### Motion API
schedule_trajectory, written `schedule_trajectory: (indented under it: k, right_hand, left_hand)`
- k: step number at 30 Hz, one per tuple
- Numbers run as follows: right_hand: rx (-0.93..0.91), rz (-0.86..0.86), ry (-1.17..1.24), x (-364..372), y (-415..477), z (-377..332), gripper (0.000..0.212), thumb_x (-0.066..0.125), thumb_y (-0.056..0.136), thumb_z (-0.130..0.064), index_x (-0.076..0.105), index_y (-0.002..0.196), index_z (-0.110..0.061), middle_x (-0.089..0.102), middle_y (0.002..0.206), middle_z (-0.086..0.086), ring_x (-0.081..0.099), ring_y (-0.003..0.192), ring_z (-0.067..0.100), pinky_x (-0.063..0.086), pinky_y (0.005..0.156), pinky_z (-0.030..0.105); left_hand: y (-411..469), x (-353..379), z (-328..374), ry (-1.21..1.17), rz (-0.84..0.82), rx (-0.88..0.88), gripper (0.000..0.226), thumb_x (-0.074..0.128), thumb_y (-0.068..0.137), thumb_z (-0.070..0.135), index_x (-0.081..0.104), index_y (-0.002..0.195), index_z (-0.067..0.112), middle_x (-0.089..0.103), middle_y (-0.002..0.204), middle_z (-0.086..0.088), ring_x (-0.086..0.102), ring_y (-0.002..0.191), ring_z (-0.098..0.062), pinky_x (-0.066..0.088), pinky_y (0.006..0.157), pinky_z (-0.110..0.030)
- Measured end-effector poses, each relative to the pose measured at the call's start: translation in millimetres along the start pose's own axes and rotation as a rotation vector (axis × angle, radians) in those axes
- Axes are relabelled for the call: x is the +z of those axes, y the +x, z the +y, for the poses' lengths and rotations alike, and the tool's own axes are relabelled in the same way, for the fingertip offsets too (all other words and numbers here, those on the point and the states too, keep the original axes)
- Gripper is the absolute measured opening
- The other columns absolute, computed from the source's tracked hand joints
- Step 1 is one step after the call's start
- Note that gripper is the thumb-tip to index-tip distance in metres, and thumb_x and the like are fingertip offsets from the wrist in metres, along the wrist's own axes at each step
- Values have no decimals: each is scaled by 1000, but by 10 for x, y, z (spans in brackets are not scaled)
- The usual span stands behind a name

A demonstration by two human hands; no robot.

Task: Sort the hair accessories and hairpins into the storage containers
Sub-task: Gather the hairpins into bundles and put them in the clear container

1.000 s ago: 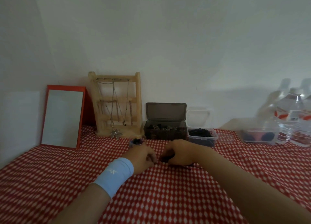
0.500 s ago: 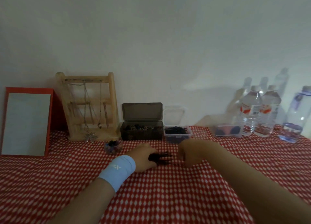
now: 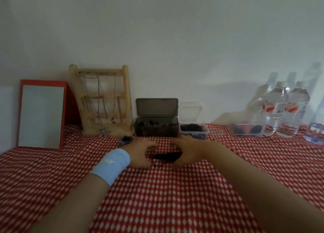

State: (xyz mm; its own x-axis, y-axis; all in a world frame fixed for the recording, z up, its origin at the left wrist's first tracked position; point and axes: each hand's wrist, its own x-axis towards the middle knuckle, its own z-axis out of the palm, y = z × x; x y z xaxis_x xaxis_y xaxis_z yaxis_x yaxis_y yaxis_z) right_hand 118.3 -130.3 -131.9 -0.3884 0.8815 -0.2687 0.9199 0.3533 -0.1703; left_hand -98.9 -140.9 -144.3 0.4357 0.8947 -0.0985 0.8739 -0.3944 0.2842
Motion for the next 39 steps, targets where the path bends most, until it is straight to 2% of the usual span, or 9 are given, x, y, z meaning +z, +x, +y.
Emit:
schedule_trajectory:
  k: [2,5,13,16,18,22,29,34,39]
  right_hand:
    - [-13,-28,-29,35,18,-27,80,72,79,-58,38,148,-35,36,151,1,35,139,27,34,114,49]
    - [-61,11,7,15,17,2,55,73,86,-40,55,138,-34,57,136,-4,53,124,20,42,106,37]
    - [-73,10,-1,-4,59,0,49,73,88,-32,59,135,-27,62,130,-4,58,116,18,46,102,32]
    - [-74,24,-28,-10,121,-28,48,73,88,-31,59,134,-24,60,131,-2,57,118,20,46,100,31]
    - [-77,12,-100,-34,157,-66,46,73,87,-33,62,131,-21,61,127,-1,58,115,21,48,98,32]
    - [-60,14,-164,-70,155,-142,44,73,88,-32,63,129,-18,63,123,2,60,111,23,49,94,31]
    - [42,-47,-214,-47,247,-190,60,70,91,-31,49,144,-14,56,139,10,55,124,29,43,108,38]
    - [29,-26,-206,-60,249,-180,68,72,90,-29,40,149,-14,45,149,11,46,134,31,38,113,42]
    - [72,-158,-321,-106,291,-330,58,57,100,-26,36,152,-12,42,151,12,44,136,30,34,112,36]
  left_hand:
    - [80,28,37,-79,72,64,49,73,82,28,58,129,30,53,125,12,52,119,-12,42,101,-24]
    - [233,107,99,-150,98,73,40,73,80,34,65,119,32,63,117,12,59,110,-13,46,96,-28]
    - [282,26,35,-297,53,-8,90,76,78,43,26,151,32,49,138,10,54,117,-10,44,103,-28]
    - [187,22,-5,-20,-31,-55,78,75,71,58,50,138,28,45,131,12,49,120,-14,42,102,-28]
    - [207,100,14,22,-25,-35,58,74,69,61,68,116,27,52,116,10,53,104,-11,46,88,-26]
    - [339,191,118,-142,53,-8,14,71,84,33,75,85,20,65,78,5,61,75,-14,44,63,-21]
    - [392,95,107,-196,75,-9,43,78,73,38,67,113,29,68,107,9,62,97,-12,51,91,-32]
    - [334,104,-10,-94,43,9,18,73,79,37,77,96,34,72,97,13,64,90,-7,52,90,-31]
    - [371,147,96,-85,107,-1,23,67,88,33,74,109,29,69,110,8,62,96,-11,45,84,-20]
